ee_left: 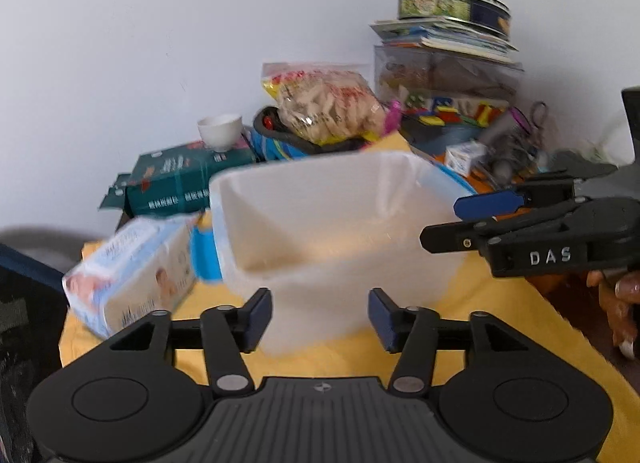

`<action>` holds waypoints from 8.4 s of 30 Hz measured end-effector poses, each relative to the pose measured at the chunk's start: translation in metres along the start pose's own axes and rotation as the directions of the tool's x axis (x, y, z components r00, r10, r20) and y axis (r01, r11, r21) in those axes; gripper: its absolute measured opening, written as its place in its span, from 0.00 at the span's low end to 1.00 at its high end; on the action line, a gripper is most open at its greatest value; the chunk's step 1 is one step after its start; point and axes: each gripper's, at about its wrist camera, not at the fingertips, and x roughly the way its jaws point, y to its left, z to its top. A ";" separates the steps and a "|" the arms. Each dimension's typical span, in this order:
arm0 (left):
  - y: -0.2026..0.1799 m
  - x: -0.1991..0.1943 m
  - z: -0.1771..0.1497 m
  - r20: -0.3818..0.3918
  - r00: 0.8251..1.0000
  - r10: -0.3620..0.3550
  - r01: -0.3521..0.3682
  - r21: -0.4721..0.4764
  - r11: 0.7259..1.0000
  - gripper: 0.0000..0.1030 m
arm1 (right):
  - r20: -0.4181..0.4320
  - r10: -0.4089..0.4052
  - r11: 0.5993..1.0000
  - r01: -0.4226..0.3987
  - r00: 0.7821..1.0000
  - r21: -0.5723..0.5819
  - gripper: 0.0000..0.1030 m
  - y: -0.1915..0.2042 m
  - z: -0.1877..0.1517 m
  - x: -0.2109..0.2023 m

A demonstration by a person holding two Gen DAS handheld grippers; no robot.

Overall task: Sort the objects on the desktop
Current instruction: 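Return both tools from the bin to the toys on the blanket, then grasp the white-black police car with the left gripper while the right grasps the red-green car, then carry both cars over the white bin and open both grippers, then return both tools to the bricks on the blanket, then grasp the long red brick with the left gripper while the right grasps the yellow brick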

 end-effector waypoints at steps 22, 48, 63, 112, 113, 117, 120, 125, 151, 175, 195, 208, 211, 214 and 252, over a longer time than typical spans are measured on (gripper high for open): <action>-0.045 -0.010 -0.122 -0.332 0.937 -0.107 0.081 -0.090 0.993 0.66 | -0.359 0.103 0.995 -0.096 0.927 0.039 0.69 0.026 -0.139 -0.023; -0.080 0.016 -0.083 -0.233 0.972 -0.042 0.138 0.413 0.900 0.60 | -0.381 0.035 0.991 0.016 0.924 0.130 0.51 0.006 -0.142 -0.006; -0.052 0.063 -0.069 -0.419 0.895 -0.153 0.302 0.317 0.899 0.27 | -0.390 -0.020 0.990 0.073 0.921 0.122 0.57 -0.012 -0.143 -0.017; -0.062 -0.001 -0.137 -0.376 0.904 -0.203 0.177 -0.103 0.979 0.55 | -0.390 0.014 0.990 0.043 0.921 0.137 0.56 -0.002 -0.144 -0.007; -0.063 -0.001 -0.136 -0.370 0.906 -0.204 0.180 -0.100 0.979 0.55 | -0.394 0.013 0.992 0.036 0.919 0.118 0.57 0.001 -0.144 -0.006; -0.064 0.001 -0.134 -0.386 0.904 -0.186 0.173 -0.067 0.983 0.47 | -0.398 -0.019 1.000 0.010 0.917 -0.024 0.49 0.007 -0.144 -0.012; -0.058 0.002 -0.131 -0.375 0.913 -0.161 0.147 -0.065 0.987 0.47 | -0.388 -0.022 0.999 0.007 0.921 -0.040 0.49 -0.004 -0.145 -0.017; -0.056 0.009 -0.126 -0.379 0.912 -0.156 0.140 -0.068 0.988 0.47 | -0.298 -0.024 0.986 -0.027 0.954 -0.167 0.54 -0.001 -0.143 -0.023; -0.030 -0.009 -0.048 -0.192 0.967 -0.166 0.160 -0.046 0.986 0.32 | -0.306 -0.051 0.998 0.060 0.951 0.020 0.33 -0.011 -0.094 -0.033; 0.031 0.100 0.043 -0.089 0.995 -0.048 0.039 -0.102 0.994 0.33 | -0.099 -0.047 0.988 0.061 0.994 0.143 0.35 -0.040 0.014 0.056; -0.012 0.003 -0.025 -0.095 0.995 0.006 -0.013 -0.073 0.997 0.72 | -0.095 -0.005 0.997 0.012 0.995 0.071 0.60 -0.016 -0.045 -0.017; -0.042 -0.004 -0.104 -0.303 0.951 -0.065 0.032 -0.115 0.993 0.72 | -0.298 0.082 0.994 -0.056 0.951 0.094 0.66 0.016 -0.115 -0.021; -0.044 -0.006 -0.113 -0.330 0.941 -0.079 0.037 -0.131 0.991 0.72 | -0.299 0.086 0.994 -0.061 0.950 0.093 0.67 0.018 -0.119 -0.026; -0.045 -0.011 -0.118 -0.339 0.937 -0.086 0.037 -0.150 0.988 0.72 | -0.300 0.087 0.993 -0.059 0.950 0.099 0.67 0.020 -0.122 -0.029; 0.005 -0.046 -0.135 -0.317 0.940 0.129 -0.186 -0.157 0.970 0.63 | -0.386 0.110 0.994 -0.110 0.916 0.022 0.43 0.050 -0.140 -0.030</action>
